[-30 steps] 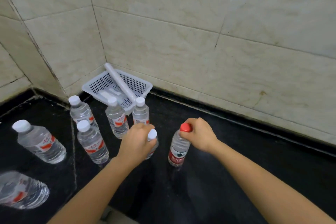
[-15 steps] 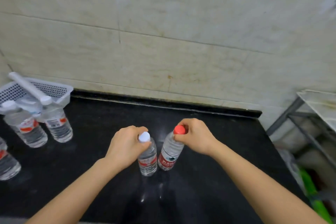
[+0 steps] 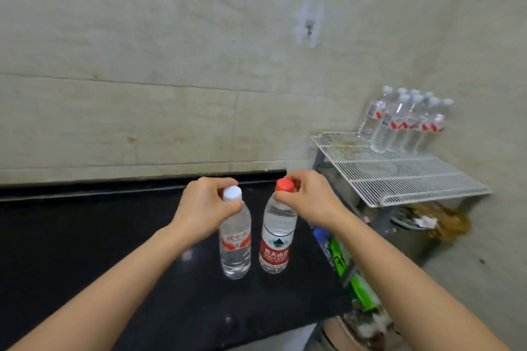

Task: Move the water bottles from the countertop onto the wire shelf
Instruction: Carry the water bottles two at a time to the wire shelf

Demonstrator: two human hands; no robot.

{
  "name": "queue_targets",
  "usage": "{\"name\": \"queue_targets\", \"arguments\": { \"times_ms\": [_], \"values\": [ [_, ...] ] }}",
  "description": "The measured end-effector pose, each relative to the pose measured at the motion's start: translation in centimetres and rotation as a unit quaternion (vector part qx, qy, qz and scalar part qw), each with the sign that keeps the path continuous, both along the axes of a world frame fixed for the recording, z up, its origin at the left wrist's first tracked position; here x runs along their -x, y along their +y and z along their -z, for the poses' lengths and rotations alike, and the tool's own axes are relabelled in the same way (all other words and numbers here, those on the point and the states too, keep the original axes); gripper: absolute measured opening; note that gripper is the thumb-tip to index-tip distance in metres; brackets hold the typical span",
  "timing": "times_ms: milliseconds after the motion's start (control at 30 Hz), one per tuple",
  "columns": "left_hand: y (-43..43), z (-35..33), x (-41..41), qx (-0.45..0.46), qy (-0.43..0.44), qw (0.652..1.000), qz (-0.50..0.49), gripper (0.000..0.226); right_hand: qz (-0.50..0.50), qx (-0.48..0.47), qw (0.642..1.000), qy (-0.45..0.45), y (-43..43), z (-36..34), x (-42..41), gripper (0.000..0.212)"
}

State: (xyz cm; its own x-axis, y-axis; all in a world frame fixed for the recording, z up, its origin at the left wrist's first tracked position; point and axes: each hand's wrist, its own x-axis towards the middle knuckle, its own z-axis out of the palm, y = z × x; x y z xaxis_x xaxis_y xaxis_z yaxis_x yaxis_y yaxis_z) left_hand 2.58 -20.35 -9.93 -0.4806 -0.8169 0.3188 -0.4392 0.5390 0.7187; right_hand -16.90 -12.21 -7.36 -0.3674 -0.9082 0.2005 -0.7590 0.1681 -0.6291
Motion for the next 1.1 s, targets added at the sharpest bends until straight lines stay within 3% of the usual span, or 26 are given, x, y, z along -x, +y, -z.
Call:
{"name": "queue_targets", "arguments": {
  "times_ms": [200,333,500,667,767,867,1100],
  "values": [
    [1.2,-2.9,10.5,-0.011,0.047,0.995,0.087,0.020,0.060,0.036,0.998,0.004,4.7,-3.3,9.0,0.013],
    [1.6,-5.1,17.3,-0.002,0.097,0.989,0.111,0.038,0.070,0.082,0.994,0.001,6.3,-6.1,14.8,0.017],
    [0.8,-7.9,26.1,-0.010,0.165,0.974,0.154,0.034,0.094,0.123,0.988,0.002,6.4,-9.5,23.0,0.015],
    [-0.9,-10.9,35.3,-0.019,0.179,0.963,0.201,0.034,0.122,0.115,0.985,0.032,6.1,-11.6,31.1,0.021],
    [-0.8,-12.2,40.3,0.003,0.164,0.958,0.237,0.048,0.138,0.122,0.982,0.038,6.3,-12.1,35.7,0.025],
    [-0.8,-12.3,45.0,-0.019,0.156,0.956,0.249,0.035,0.153,0.122,0.980,0.033,6.5,-12.4,39.9,0.033],
    [-0.3,-11.3,55.5,-0.058,0.155,0.956,0.243,0.015,0.162,0.113,0.980,0.034,6.3,-12.5,51.1,0.028]
  ]
}}
